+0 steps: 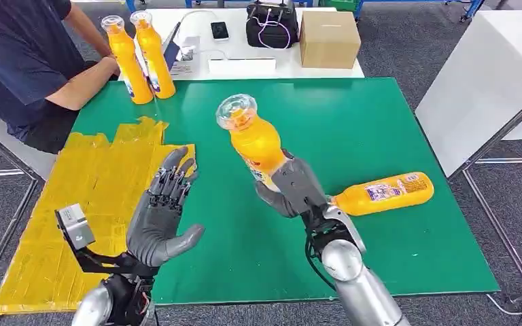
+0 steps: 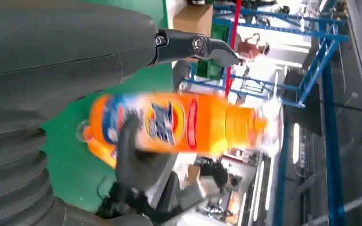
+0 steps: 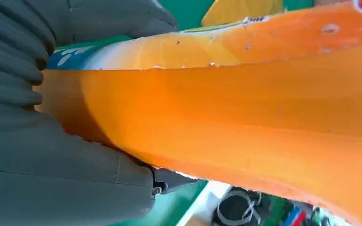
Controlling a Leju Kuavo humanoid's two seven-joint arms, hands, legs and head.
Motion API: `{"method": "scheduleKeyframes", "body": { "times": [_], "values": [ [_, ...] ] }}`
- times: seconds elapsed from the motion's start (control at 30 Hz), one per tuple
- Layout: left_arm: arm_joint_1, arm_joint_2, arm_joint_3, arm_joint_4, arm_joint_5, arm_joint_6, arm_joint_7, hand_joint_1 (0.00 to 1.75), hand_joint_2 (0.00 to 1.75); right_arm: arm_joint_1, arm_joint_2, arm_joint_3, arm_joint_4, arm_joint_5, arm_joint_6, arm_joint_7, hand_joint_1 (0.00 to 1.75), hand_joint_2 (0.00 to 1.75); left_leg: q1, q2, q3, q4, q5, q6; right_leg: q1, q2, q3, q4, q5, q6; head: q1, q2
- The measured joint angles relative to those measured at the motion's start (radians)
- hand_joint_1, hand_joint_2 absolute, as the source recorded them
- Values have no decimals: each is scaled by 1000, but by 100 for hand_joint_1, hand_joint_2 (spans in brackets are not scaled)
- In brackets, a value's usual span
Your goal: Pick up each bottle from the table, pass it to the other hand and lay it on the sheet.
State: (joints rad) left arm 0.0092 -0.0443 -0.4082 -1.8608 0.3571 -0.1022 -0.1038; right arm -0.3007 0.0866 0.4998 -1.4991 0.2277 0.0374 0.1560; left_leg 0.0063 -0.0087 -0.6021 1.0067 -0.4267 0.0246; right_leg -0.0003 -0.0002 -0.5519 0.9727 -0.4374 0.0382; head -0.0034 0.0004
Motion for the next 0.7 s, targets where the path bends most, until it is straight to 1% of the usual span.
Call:
{"method": "scheduleKeyframes", "body": {
  "times": [0.1, 0.23, 0.43, 0.53, 0.7],
  "values": [
    [-26, 0, -31, 12, 21, 19, 11, 0, 175, -38, 22, 42, 48, -16, -1, 0, 175, 175, 0, 0, -1, 0, 0, 0, 0, 0, -1, 0, 0, 0, 0, 0],
    [-56, -1, -78, 42, 154, 34, 58, 0, 175, -76, 46, 100, 95, -11, -27, 0, 175, 175, 0, 0, -1, 0, 0, 0, 0, 0, -1, 0, 0, 0, 0, 0],
    [-84, -1, -116, 84, 253, 77, 87, 0, 175, -117, 56, 140, 137, 7, -56, 2, 175, 175, 0, 0, -2, 0, 0, 0, 0, 0, -2, 0, 0, 0, 0, 0],
    [-88, 0, -127, 101, 276, 106, 92, 0, 175, -139, 58, 159, 151, 43, -75, 5, 175, 175, 0, 0, -2, 0, 0, 0, 0, 0, -2, 0, 0, 0, 0, 0],
    [-85, 8, -132, 113, 277, 139, 87, 0, 175, -148, 58, 202, 160, 102, -100, 21, 175, 175, 0, 0, -3, 0, 0, 0, 0, 0, -3, 0, 0, 0, 0, 0]
  ]
}}
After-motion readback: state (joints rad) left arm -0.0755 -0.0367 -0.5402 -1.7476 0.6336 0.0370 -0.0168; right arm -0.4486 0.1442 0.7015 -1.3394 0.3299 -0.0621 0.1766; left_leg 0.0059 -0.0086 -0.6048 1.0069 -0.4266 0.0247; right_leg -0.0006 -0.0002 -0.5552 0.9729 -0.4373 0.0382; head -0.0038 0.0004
